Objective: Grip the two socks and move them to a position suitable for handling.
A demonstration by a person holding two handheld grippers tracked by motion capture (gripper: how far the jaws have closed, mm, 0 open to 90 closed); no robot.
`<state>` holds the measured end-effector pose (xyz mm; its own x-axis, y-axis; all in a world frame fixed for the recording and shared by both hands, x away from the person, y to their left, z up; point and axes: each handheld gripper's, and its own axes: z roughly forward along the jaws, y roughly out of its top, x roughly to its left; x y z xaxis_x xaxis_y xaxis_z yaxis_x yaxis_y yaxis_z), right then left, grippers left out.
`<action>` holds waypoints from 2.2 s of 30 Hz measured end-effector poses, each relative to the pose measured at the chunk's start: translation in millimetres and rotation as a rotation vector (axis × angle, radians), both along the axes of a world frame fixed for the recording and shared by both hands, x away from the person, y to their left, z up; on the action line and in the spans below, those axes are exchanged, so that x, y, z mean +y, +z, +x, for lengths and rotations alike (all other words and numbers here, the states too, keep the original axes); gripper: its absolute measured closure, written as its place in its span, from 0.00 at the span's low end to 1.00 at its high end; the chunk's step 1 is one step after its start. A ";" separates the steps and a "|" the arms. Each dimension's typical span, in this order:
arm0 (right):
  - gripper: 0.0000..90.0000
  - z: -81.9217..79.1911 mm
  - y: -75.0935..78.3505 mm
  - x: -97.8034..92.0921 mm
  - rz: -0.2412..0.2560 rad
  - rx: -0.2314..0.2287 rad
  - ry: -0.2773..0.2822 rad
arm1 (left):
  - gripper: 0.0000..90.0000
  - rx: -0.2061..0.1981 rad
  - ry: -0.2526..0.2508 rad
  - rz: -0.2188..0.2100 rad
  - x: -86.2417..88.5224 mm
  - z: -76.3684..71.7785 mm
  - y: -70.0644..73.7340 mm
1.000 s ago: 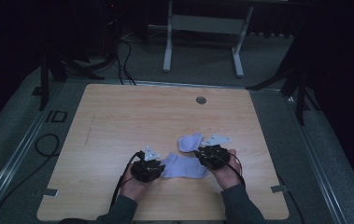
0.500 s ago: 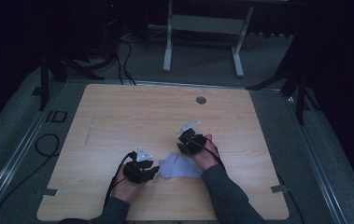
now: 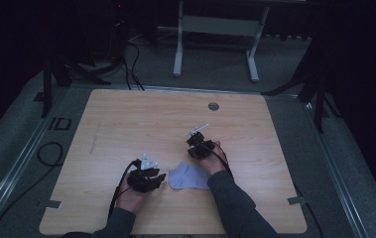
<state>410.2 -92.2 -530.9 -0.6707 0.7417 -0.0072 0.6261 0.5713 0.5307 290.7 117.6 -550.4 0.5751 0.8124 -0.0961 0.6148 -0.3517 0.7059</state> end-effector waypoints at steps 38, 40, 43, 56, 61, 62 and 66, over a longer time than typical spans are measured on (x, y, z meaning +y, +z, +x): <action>0.99 -24.1 41.9 -151.7 0.224 -0.157 -0.304 | 0.71 -0.003 -0.007 0.018 -2.6 -0.7 -1.0; 0.99 -23.7 41.5 -159.3 0.203 -0.167 -0.328 | 0.71 -0.003 -0.007 0.019 -2.8 -0.7 -1.1; 0.98 -23.2 38.5 -166.4 0.165 -0.169 -0.346 | 0.71 0.000 -0.009 0.023 -3.1 -0.4 -1.6; 0.90 -23.7 43.1 -175.2 0.081 -0.220 -0.379 | 0.71 0.001 -0.012 0.020 -4.2 -0.6 -1.9; 0.88 -24.3 43.1 -170.1 0.076 -0.219 -0.322 | 0.71 0.002 -0.013 0.022 -4.7 -0.6 -2.0; 0.88 -24.3 43.1 -170.1 0.076 -0.219 -0.322 | 0.71 0.002 -0.013 0.022 -4.7 -0.6 -2.0; 0.77 -25.7 31.7 -146.3 -0.016 -0.172 -0.093 | 0.70 0.003 -0.019 0.026 -5.3 -0.4 -2.6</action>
